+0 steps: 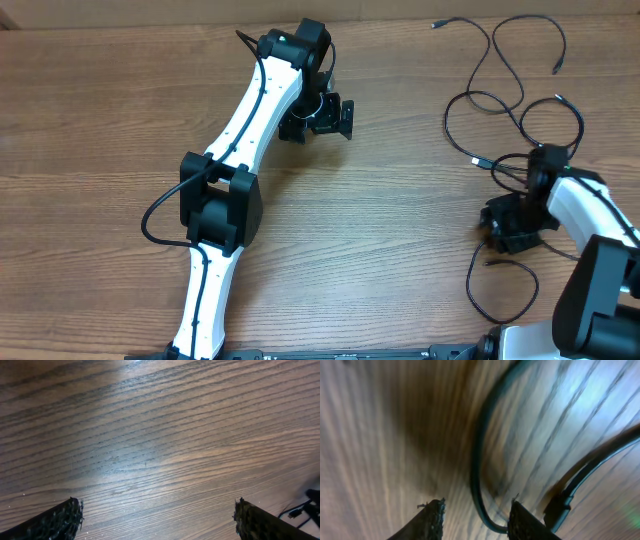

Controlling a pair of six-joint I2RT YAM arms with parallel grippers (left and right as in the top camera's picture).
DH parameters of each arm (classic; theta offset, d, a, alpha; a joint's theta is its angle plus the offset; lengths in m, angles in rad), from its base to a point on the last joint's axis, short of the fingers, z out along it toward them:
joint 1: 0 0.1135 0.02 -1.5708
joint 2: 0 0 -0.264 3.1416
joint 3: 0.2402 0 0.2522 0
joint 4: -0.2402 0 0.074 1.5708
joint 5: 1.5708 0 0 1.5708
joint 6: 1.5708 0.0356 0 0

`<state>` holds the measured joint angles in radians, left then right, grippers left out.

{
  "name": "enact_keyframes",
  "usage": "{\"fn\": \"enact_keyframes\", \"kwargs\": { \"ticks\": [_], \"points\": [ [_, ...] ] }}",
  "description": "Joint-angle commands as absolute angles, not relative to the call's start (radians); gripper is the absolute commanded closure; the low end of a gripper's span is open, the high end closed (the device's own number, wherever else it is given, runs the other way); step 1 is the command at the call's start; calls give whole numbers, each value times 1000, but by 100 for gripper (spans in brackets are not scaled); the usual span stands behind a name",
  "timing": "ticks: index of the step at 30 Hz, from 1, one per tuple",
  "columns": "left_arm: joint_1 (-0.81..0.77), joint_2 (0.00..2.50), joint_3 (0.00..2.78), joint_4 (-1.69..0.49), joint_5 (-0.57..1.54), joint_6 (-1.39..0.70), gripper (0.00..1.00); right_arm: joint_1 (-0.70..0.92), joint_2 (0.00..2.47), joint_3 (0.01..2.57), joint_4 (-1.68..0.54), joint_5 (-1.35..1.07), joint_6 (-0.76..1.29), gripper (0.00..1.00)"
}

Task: Untangle cables

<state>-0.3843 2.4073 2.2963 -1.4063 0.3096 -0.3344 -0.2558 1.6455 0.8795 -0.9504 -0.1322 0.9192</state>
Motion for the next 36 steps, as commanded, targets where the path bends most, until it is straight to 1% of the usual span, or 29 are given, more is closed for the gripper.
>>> {"fn": "enact_keyframes", "kwargs": {
  "ticks": [1,5,8,9,13,14,15,25,28,32,36],
  "points": [
    [-380,2400,2319,-1407,304,-337,1,-235,1631,869,-936,-132,965,59],
    [-380,2400,2319,-1406,304,-337,0,-224,1631,866,-929,-91,965,58],
    [-380,2400,2319,-1406,304,-337,0,-223,1631,849,-909,-92,965,62],
    [-380,2400,2319,-1406,304,-337,0,-223,1631,842,-897,-93,965,65],
    [-380,2400,2319,-1407,303,-337,0,-224,1631,838,-883,-99,965,90],
    [-380,2400,2319,-1409,303,-337,0,-224,1631,839,-884,-102,965,94],
    [-380,2400,2319,-1411,303,-337,0,-228,1631,839,-883,-114,966,96],
    [-380,2400,2319,-1416,303,-337,0,-336,1630,946,-887,-326,988,96],
    [-380,2400,2319,-1416,303,-337,0,-363,1630,983,-875,-318,1049,96],
    [-380,2400,2319,-1415,303,-337,0,-380,1631,989,-775,-305,1114,96],
    [-380,2400,2319,-1414,303,-337,0,-379,1631,989,-679,-213,1176,93]
  ]
}}
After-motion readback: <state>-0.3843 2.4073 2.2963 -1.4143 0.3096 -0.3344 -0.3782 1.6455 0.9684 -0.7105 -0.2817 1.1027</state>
